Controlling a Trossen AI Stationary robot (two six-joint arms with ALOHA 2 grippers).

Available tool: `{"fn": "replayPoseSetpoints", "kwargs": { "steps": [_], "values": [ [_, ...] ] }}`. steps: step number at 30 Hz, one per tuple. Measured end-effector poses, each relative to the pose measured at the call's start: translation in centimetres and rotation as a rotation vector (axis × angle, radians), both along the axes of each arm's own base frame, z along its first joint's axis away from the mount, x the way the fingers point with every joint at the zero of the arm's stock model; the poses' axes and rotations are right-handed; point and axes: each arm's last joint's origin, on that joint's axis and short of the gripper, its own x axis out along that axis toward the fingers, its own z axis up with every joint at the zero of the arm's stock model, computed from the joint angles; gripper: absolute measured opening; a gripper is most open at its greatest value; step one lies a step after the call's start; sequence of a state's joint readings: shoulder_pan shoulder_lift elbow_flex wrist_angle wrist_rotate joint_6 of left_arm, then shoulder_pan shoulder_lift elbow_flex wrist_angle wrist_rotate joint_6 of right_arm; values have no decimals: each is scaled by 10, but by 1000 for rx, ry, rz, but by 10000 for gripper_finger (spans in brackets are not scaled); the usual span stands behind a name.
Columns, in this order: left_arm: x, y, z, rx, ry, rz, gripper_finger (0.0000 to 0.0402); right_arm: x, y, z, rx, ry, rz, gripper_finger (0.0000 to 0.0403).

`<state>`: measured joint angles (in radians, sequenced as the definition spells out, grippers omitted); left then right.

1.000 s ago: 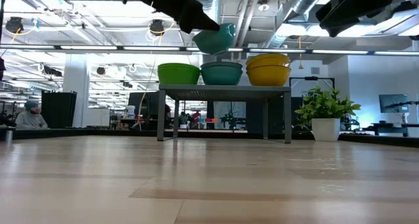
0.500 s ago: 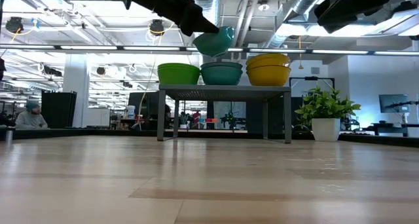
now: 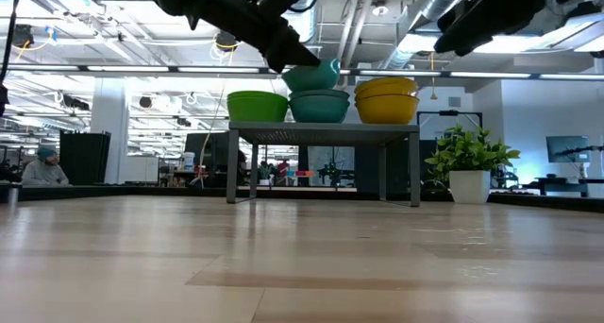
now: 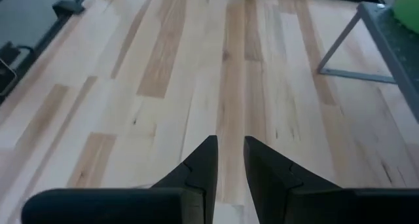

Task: Pick & Place Mini bowls
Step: Stack the green patterned bowl on top of the green patterned bowl on the shelf

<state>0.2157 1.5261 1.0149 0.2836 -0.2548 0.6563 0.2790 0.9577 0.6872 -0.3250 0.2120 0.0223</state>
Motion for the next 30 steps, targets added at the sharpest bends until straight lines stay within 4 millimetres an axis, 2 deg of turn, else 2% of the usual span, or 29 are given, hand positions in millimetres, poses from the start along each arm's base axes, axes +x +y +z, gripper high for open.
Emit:
{"fn": "replayPoseSetpoints", "kwargs": {
  "steps": [6, 16, 30],
  "values": [
    [2, 2, -7, -10, 29, 10, 8, 10, 3, -10, -57, 40, 31, 70],
    [7, 3, -18, -14, 62, 7, 10, 14, 4, -6, -49, 27, 29, 70],
    [7, 3, -15, -8, 49, 6, 61, 14, 4, -5, -55, 26, 33, 70]
  ]
}}
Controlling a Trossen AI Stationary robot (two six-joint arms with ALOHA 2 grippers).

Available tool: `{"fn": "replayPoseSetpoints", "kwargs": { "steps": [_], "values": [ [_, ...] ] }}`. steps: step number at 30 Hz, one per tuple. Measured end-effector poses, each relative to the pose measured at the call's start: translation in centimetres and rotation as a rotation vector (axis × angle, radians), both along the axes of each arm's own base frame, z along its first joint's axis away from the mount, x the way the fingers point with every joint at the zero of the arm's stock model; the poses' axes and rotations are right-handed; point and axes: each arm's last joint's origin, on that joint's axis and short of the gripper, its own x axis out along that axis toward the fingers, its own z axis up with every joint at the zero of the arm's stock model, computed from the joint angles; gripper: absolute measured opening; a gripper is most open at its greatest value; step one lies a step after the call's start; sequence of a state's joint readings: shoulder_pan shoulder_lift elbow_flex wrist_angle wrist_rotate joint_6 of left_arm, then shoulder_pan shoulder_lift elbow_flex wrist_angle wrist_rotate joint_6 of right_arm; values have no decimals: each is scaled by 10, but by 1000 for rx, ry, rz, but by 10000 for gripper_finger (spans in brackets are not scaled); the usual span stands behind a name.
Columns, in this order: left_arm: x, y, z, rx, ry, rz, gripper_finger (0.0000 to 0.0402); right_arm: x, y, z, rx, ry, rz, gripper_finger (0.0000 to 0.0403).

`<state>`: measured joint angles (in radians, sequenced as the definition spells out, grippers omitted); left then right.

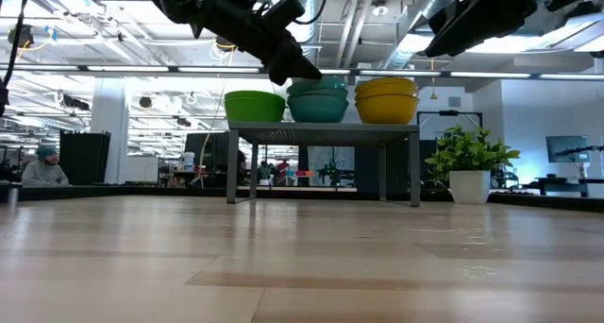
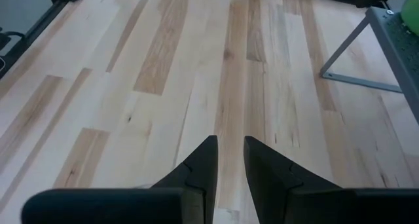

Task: Pick & Place Mini bowls
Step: Stack the green patterned bowl on top of the green patterned bowl on the shelf, then return to Home Position

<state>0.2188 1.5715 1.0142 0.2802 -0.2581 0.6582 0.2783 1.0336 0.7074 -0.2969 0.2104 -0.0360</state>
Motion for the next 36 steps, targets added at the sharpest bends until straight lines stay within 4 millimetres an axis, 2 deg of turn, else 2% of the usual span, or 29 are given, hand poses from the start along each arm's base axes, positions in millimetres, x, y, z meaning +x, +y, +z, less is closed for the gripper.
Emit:
{"fn": "replayPoseSetpoints", "kwargs": {
  "steps": [13, 16, 20, 25, 28, 32, 36],
  "values": [
    [2, -2, 7, 15, -66, -1, 95, 0, 0, 0, -44, -7, 31, 70],
    [0, -11, 14, 20, -91, -9, 99, 2, 0, 3, -73, -38, 55, 70],
    [-5, -32, 28, 29, -129, -16, 96, 4, 0, 6, -129, -79, 91, 70],
    [-22, -64, 47, 34, -117, -43, 76, 4, -1, 6, -148, -79, 56, 70],
    [-36, -78, 54, -36, -97, -40, 48, 4, -3, 6, -145, -81, -3, 70],
    [-56, -92, 53, -174, -87, -39, 7, 4, -3, 6, -147, -82, -23, 70],
    [-77, -104, 46, -234, -103, -75, 8, 4, -3, 7, -140, -83, -25, 66]
  ]
}}
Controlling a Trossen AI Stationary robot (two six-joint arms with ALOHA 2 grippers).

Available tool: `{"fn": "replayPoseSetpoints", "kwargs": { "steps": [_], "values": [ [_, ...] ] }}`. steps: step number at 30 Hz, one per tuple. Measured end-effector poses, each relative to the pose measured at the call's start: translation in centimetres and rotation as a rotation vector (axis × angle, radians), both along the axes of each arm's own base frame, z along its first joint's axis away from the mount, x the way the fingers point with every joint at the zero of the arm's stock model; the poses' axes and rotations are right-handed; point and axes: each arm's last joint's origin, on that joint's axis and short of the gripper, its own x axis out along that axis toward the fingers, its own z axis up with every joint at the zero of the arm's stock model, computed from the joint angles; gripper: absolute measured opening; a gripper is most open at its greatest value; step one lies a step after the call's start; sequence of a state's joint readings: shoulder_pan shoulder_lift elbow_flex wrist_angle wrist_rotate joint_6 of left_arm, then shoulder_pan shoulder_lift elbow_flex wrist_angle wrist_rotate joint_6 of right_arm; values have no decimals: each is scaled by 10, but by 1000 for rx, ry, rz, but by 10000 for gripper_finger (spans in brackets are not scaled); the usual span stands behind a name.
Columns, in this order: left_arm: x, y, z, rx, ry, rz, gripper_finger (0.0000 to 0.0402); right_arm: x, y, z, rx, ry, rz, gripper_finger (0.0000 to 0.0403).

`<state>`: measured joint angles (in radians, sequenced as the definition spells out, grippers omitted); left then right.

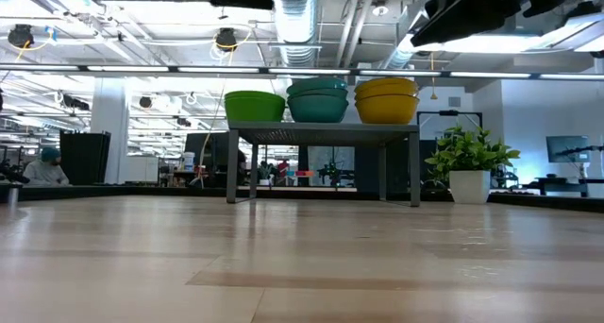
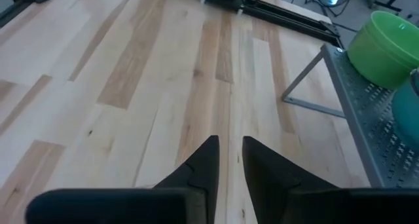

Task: Pick & Place Mini bowls
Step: Return to Home Position

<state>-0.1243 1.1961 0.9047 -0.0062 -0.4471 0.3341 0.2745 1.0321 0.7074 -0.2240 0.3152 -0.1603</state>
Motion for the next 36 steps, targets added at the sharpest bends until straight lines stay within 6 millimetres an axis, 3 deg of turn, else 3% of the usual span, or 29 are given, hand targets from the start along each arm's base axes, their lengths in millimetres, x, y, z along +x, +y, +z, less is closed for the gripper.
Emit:
{"fn": "replayPoseSetpoints", "kwargs": {
  "steps": [7, 10, 18, 23, 31, 36],
  "values": [
    [-50, -4, -10, -189, -109, 4, 6, -1, -1, 1, -21, -1, 9, 10],
    [-73, -4, -15, -234, -156, -7, 10, -3, -1, 2, -38, 4, 18, 7],
    [-124, 5, -42, -280, -266, 20, 6, -47, -15, 22, -58, -65, -20, 2],
    [-138, 8, -60, -332, -338, 13, 11, -80, -25, 1, -6, -218, -33, 8],
    [-143, 9, -84, -318, -472, -15, 6, -123, -39, -27, 88, -544, 3, 2],
    [-147, 10, -92, -309, -562, -44, 13, -134, -41, -35, 108, -606, 67, 1]
  ]
}}
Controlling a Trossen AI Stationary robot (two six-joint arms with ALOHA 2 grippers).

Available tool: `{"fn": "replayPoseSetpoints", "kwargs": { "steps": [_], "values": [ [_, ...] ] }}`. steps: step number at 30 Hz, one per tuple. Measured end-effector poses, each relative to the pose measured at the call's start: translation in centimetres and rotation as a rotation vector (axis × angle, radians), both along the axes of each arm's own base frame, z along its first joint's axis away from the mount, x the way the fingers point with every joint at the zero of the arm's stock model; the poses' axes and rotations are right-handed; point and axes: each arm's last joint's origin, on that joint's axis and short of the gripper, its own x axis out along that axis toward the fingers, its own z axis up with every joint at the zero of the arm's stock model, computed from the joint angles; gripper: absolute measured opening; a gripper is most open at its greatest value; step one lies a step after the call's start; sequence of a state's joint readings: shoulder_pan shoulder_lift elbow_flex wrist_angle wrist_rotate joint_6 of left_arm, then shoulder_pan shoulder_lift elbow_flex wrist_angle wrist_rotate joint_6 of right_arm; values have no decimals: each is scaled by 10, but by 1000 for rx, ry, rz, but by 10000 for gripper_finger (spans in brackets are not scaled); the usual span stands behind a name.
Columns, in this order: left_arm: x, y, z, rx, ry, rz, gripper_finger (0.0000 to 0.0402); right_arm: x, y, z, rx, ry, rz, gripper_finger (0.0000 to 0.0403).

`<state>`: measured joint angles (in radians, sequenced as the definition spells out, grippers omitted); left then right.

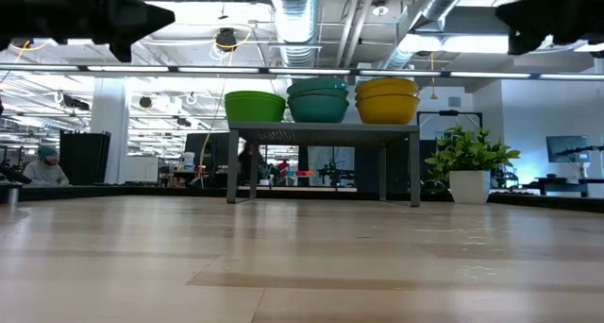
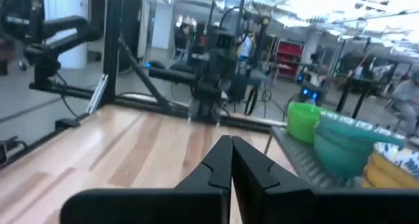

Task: Pick & Place Mini bowls
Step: Return to Home Position

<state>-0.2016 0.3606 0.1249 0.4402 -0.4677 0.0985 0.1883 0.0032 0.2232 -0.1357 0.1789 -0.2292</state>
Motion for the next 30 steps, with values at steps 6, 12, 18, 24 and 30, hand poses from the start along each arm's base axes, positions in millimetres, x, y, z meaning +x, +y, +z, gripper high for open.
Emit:
{"fn": "replayPoseSetpoints", "kwargs": {
  "steps": [6, 12, 18, 24, 30],
  "values": [
    [-4, 0, -22, 4, -33, -47, 11, 5, 0, -7, 6, 64, -16, 4],
    [-7, 1, -23, 2, -75, -51, 11, 7, 0, -13, 14, 32, -6, 3],
    [-7, -1, -23, 18, -77, -93, 10, 10, 0, -25, 32, 23, -5, 3],
    [-7, -1, -23, 38, -72, -103, 12, 14, -2, -38, 36, 40, -35, 3],
    [-6, -4, -24, 65, -59, -187, 11, 18, -5, -51, 53, 58, -68, 2]
  ]
}}
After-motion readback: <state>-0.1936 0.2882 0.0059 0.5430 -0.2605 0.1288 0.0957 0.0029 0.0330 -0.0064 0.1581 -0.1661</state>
